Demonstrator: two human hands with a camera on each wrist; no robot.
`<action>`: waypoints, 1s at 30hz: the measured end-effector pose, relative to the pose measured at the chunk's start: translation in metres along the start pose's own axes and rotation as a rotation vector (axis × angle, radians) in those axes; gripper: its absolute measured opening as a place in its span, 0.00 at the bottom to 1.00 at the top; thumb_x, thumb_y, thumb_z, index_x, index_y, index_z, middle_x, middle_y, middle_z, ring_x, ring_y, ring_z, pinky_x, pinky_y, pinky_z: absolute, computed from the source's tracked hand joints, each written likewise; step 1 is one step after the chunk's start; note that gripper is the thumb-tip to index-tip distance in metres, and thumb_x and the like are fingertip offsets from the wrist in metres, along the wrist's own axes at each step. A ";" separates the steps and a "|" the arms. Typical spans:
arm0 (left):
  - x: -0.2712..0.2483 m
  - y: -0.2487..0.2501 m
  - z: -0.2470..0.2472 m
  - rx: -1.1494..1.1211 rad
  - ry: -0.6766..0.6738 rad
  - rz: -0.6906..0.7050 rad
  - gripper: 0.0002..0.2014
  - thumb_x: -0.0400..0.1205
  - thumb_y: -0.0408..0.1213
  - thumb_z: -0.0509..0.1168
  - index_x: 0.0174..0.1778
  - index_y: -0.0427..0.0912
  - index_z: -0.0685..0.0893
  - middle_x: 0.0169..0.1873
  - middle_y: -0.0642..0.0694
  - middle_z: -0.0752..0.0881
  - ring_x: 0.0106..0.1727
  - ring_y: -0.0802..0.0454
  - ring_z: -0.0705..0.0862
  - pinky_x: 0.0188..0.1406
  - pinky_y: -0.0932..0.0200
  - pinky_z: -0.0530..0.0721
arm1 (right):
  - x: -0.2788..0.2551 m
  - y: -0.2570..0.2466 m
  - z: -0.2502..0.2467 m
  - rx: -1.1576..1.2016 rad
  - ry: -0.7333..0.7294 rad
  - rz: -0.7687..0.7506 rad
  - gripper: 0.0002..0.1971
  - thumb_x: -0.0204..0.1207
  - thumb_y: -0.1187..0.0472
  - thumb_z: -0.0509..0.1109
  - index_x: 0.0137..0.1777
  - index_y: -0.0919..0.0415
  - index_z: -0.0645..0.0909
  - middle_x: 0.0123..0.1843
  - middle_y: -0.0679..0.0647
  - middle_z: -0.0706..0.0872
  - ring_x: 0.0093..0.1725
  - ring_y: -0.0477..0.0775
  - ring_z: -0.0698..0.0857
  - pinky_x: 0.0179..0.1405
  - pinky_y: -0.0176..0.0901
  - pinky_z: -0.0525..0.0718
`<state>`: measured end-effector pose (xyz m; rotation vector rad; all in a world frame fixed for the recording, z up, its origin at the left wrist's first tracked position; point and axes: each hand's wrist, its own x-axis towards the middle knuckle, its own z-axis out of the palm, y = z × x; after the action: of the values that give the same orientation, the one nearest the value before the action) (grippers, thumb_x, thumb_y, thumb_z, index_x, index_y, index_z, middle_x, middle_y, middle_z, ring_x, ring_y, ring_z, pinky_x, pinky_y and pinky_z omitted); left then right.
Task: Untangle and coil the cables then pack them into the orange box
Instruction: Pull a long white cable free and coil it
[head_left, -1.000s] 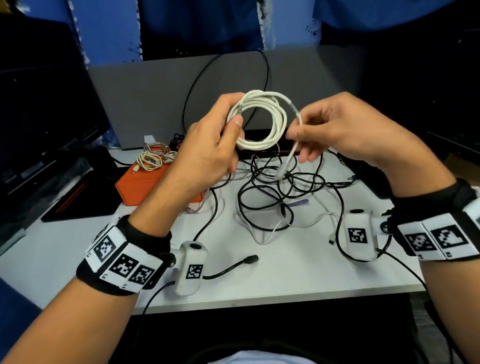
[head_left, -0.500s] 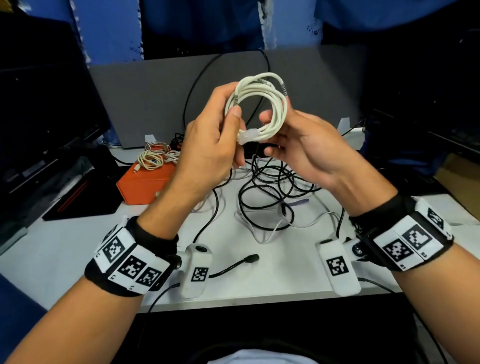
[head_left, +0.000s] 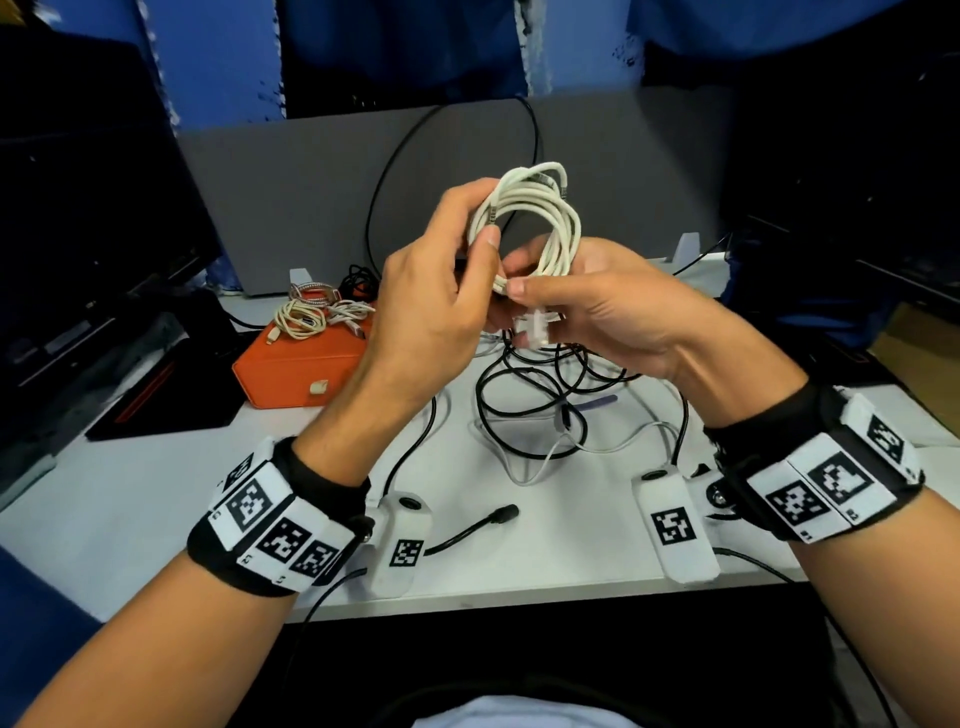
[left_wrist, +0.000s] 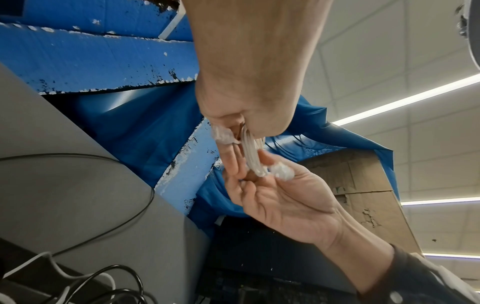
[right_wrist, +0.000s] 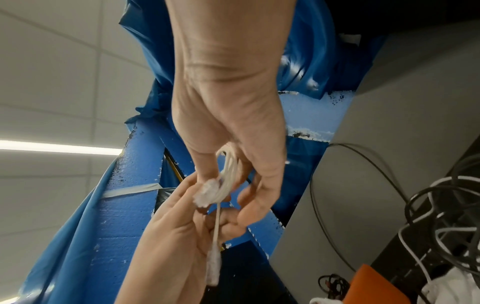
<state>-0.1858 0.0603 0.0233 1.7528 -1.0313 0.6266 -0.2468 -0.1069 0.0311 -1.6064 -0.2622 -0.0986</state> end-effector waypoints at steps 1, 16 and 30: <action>0.001 0.000 -0.001 0.002 -0.004 -0.002 0.16 0.92 0.39 0.57 0.75 0.46 0.78 0.46 0.51 0.90 0.43 0.50 0.91 0.42 0.41 0.90 | -0.001 -0.001 -0.004 -0.030 -0.020 0.011 0.07 0.84 0.70 0.69 0.61 0.66 0.83 0.56 0.64 0.91 0.58 0.64 0.92 0.55 0.51 0.90; 0.013 -0.017 -0.006 -1.034 -0.017 -0.594 0.14 0.94 0.39 0.52 0.74 0.38 0.72 0.59 0.34 0.90 0.62 0.32 0.89 0.67 0.39 0.86 | 0.011 0.016 0.002 0.229 0.125 0.018 0.20 0.93 0.49 0.55 0.83 0.47 0.74 0.66 0.63 0.90 0.63 0.61 0.91 0.65 0.54 0.88; 0.016 -0.017 -0.016 -0.358 -0.081 -0.545 0.14 0.93 0.41 0.57 0.70 0.43 0.81 0.52 0.46 0.90 0.36 0.60 0.90 0.30 0.57 0.89 | 0.015 0.033 0.000 -0.002 0.166 0.061 0.15 0.91 0.54 0.63 0.70 0.51 0.88 0.43 0.48 0.86 0.38 0.49 0.79 0.37 0.44 0.76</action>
<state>-0.1628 0.0726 0.0341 1.6436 -0.6227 0.0237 -0.2246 -0.1062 0.0024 -1.5969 -0.0847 -0.1847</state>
